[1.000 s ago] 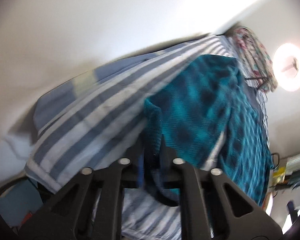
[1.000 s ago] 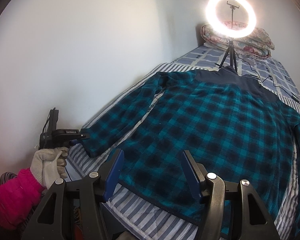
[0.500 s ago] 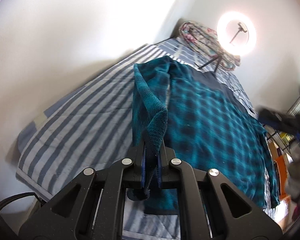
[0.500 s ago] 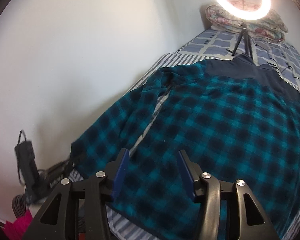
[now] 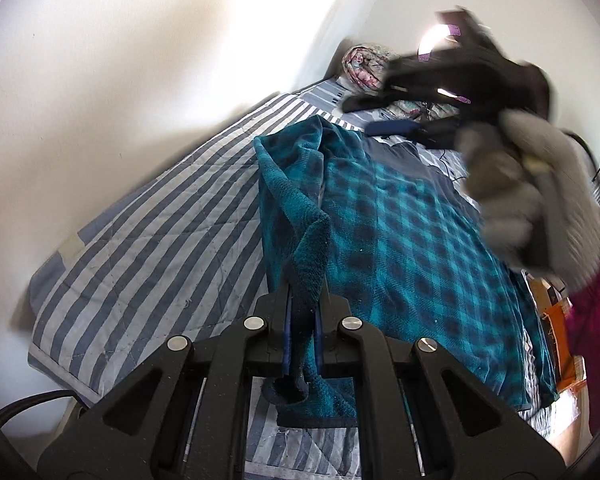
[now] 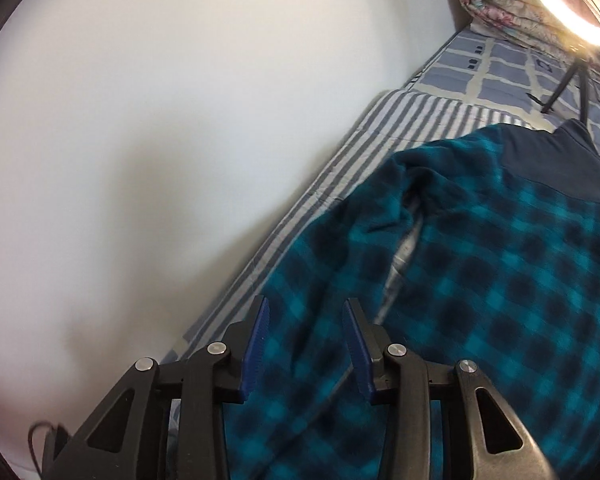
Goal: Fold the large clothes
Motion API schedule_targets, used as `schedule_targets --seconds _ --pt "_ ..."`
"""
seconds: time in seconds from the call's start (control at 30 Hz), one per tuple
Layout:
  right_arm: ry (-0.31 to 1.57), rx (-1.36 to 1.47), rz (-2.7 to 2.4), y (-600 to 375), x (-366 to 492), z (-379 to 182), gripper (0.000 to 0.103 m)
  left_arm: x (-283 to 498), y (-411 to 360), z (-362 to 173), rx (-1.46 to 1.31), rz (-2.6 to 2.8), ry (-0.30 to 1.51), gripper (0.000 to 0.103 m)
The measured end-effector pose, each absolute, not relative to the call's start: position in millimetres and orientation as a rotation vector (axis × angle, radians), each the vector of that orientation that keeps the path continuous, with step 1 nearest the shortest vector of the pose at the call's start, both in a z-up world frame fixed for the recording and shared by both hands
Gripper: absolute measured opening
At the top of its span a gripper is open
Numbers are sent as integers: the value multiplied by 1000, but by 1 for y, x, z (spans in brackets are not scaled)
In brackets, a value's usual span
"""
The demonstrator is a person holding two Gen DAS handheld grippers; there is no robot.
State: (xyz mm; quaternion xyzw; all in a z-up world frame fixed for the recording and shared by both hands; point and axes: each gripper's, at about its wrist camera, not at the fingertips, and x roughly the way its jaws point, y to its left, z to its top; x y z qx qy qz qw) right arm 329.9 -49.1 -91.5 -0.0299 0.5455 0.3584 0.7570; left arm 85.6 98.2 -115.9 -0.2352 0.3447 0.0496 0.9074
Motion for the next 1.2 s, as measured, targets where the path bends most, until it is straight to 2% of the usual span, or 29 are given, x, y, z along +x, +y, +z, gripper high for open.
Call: schedule_targets --seconds 0.3,0.63,0.67,0.73,0.8,0.9,1.2 --pt "1265 -113 766 31 357 -132 40 84 100 -114 -471 82 710 6" --pt "1307 -285 630 85 370 -176 39 77 100 -112 -438 77 702 6" --pt "1310 -296 614 87 373 -179 37 77 100 -111 -435 76 701 6" --pt "1317 -328 578 90 377 -189 25 76 99 -111 -429 74 700 6" --pt "1310 -357 570 90 379 -194 2 76 97 -111 -412 78 701 6" --pt "1289 -303 580 83 386 -188 0 77 95 -111 -397 82 699 6" --pt "1170 -57 616 16 415 -118 0 81 51 -103 -252 51 687 5"
